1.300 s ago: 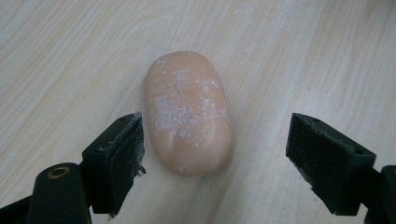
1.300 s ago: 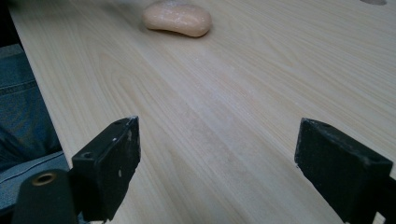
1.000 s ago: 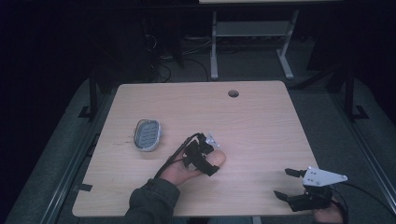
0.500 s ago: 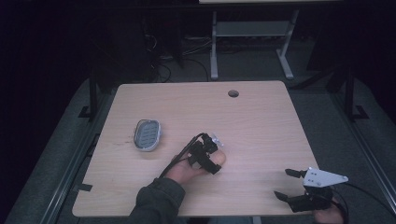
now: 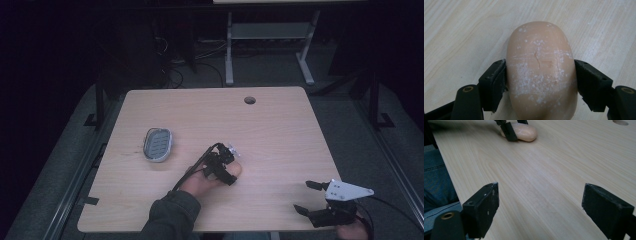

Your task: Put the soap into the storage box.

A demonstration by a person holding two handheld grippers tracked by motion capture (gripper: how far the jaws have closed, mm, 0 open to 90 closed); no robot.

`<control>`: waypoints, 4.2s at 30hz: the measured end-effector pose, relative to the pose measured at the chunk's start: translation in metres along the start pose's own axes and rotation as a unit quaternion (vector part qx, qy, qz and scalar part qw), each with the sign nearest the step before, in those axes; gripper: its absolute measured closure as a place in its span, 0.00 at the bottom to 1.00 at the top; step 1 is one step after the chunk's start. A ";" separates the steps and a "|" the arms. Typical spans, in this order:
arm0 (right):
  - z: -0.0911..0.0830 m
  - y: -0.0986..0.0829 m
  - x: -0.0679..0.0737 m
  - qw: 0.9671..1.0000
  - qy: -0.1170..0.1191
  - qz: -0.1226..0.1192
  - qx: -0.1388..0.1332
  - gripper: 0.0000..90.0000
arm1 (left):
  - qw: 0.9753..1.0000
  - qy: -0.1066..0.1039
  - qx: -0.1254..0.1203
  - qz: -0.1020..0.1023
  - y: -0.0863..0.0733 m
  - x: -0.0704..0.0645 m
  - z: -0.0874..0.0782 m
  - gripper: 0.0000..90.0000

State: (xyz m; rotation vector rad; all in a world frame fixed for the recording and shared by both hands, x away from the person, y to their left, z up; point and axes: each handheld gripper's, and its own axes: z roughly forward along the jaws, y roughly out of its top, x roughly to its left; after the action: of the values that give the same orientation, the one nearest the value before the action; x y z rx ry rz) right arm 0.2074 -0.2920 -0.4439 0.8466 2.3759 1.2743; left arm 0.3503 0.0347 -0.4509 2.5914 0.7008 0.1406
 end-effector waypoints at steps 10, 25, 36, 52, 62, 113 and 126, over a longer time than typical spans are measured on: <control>0.000 0.000 0.001 1.000 0.001 -0.001 -0.001 0.15 | 1.000 0.006 0.002 -0.011 0.002 0.001 0.000 0.34; 0.001 0.001 0.001 1.000 0.001 -0.006 -0.001 0.15 | 1.000 0.018 -0.003 -0.015 0.003 -0.003 -0.001 0.36; 0.001 0.001 0.001 1.000 0.001 -0.004 -0.001 0.15 | 0.999 0.017 -0.015 -0.025 0.002 0.001 -0.016 0.36; 0.001 0.001 0.001 1.000 -0.001 0.001 0.000 0.15 | 0.999 0.016 -0.028 -0.044 -0.006 0.010 -0.035 0.36; 0.001 0.000 0.000 1.000 -0.003 0.005 -0.001 0.15 | 0.998 0.013 -0.034 -0.045 -0.010 0.013 -0.044 0.36; 0.002 0.001 0.001 1.000 -0.007 0.009 0.000 0.15 | 0.990 -0.002 -0.080 -0.120 -0.043 0.055 -0.100 0.36; 0.002 0.001 0.000 1.000 -0.008 0.010 0.000 0.15 | 0.983 -0.004 -0.099 -0.156 -0.059 0.078 -0.120 0.36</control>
State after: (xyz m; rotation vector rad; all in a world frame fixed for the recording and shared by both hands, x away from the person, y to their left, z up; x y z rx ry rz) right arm 0.2085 -0.2904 -0.4445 0.8794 2.3610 1.2703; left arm 0.3658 0.1667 -0.3716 2.2619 1.0238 0.0945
